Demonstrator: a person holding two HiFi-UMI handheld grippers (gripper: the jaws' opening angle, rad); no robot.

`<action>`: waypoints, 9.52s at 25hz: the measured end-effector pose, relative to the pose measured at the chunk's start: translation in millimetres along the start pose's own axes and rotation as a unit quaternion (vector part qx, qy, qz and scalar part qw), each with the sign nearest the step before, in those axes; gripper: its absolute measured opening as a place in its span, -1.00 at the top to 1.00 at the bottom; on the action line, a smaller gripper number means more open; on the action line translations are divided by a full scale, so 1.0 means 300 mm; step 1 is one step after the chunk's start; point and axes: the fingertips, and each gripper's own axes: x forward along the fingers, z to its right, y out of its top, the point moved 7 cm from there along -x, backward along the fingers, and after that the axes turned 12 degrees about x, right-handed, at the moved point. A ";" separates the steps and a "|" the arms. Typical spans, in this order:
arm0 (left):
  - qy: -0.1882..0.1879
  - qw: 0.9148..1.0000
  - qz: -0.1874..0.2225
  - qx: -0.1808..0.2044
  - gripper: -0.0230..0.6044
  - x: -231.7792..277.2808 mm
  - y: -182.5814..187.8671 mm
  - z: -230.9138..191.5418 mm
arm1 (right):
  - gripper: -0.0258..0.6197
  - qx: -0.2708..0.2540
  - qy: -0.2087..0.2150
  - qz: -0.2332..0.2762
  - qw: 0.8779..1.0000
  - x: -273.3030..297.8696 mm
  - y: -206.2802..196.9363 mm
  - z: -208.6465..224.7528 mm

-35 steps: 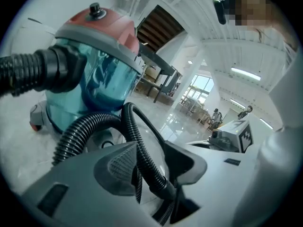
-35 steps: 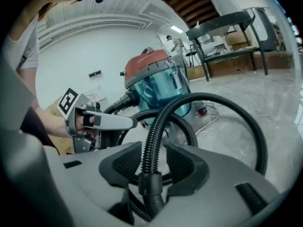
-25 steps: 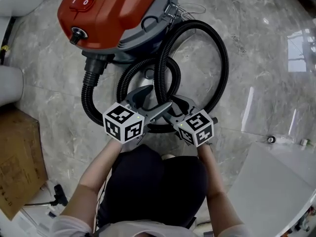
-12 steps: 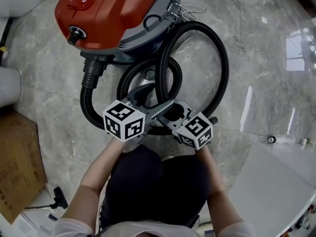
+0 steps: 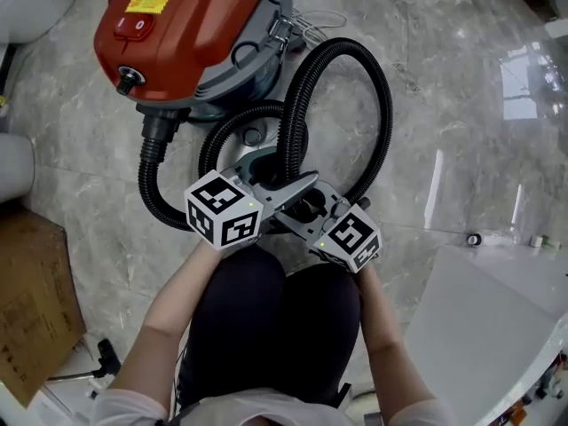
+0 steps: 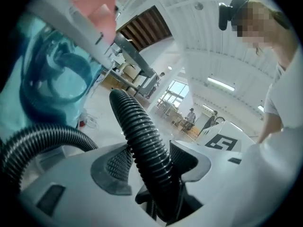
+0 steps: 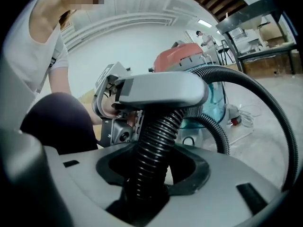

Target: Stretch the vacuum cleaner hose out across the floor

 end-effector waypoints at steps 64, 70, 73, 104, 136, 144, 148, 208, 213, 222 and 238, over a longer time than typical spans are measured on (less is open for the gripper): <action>-0.082 0.996 0.015 0.015 0.24 -0.913 1.346 1.525 | 0.32 0.002 -0.051 -0.021 0.998 -0.952 0.932 -1.773; -0.055 0.998 0.036 0.022 0.24 -0.981 1.270 1.727 | 0.32 -0.031 -0.033 -0.036 0.998 -1.048 0.812 -1.922; -0.047 0.998 0.042 0.028 0.24 -1.019 1.237 1.827 | 0.32 -0.042 -0.027 -0.038 0.998 -1.091 0.757 -2.002; -0.040 0.997 0.065 0.019 0.24 -1.274 0.992 2.328 | 0.32 -0.064 -0.007 -0.067 0.996 -1.260 0.412 -2.462; -0.097 0.992 0.060 0.057 0.24 -1.832 0.663 2.829 | 0.32 -0.070 -0.064 -0.034 0.995 -1.208 -0.002 -3.185; -0.109 0.991 0.053 0.057 0.24 -1.943 0.569 2.960 | 0.32 -0.060 -0.070 -0.038 0.995 -1.212 -0.117 -3.345; -0.117 0.990 0.053 0.054 0.24 -1.970 0.535 3.009 | 0.32 -0.056 -0.072 -0.039 0.995 -1.224 -0.160 -3.395; 0.066 0.978 0.191 -0.047 0.24 -2.679 0.022 3.711 | 0.32 0.173 0.084 0.139 0.971 -1.557 -0.798 -4.026; 0.149 0.959 0.229 -0.069 0.24 -2.904 0.048 3.647 | 0.33 0.181 0.077 0.154 0.968 -1.509 -0.721 -4.000; 0.176 0.945 0.175 -0.213 -0.23 -2.967 -0.169 3.541 | 0.33 0.194 0.088 0.209 0.954 -1.489 -0.603 -4.003; -0.007 0.906 0.307 -0.290 -0.34 -2.786 -0.045 3.503 | 0.33 0.220 0.131 0.254 0.933 -1.523 -0.623 -4.135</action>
